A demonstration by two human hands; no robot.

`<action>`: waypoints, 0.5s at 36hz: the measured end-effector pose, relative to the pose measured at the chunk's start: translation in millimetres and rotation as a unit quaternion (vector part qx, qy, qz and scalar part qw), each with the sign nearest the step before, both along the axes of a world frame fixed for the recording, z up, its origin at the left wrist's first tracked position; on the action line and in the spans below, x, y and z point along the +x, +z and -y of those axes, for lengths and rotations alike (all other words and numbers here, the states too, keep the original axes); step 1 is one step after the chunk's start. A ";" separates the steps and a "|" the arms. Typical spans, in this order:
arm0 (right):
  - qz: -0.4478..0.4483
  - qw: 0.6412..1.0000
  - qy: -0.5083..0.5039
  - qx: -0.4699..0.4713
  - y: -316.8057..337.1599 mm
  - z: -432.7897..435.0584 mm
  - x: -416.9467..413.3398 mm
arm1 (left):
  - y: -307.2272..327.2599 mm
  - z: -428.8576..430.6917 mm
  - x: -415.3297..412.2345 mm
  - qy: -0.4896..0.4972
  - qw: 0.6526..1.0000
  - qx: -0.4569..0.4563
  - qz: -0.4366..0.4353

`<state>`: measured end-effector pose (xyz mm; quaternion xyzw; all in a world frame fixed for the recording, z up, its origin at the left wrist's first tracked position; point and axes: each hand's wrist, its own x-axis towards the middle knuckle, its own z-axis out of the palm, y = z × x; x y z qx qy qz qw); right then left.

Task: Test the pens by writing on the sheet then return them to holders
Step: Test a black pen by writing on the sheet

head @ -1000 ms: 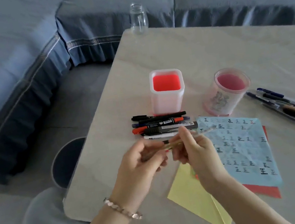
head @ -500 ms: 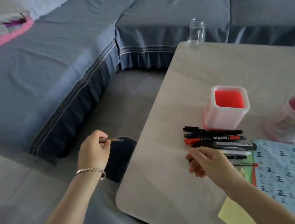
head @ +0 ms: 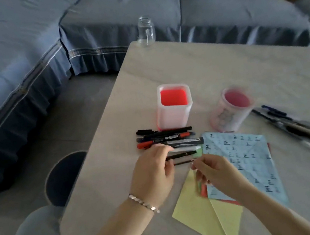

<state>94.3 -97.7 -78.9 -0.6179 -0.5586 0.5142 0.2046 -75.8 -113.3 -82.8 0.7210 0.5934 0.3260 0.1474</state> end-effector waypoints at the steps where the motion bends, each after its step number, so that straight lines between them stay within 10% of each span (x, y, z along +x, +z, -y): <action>1: 0.014 1.000 0.000 0.007 0.5 1.0 10.3 | -2.7 1.0 12.9 -0.018 1.000 -0.005 -0.001; 18: 0.387 0.900 -0.107 0.166 9.6 -25.5 203.6 | -46.2 1.6 78.4 -0.137 0.956 -0.014 -0.261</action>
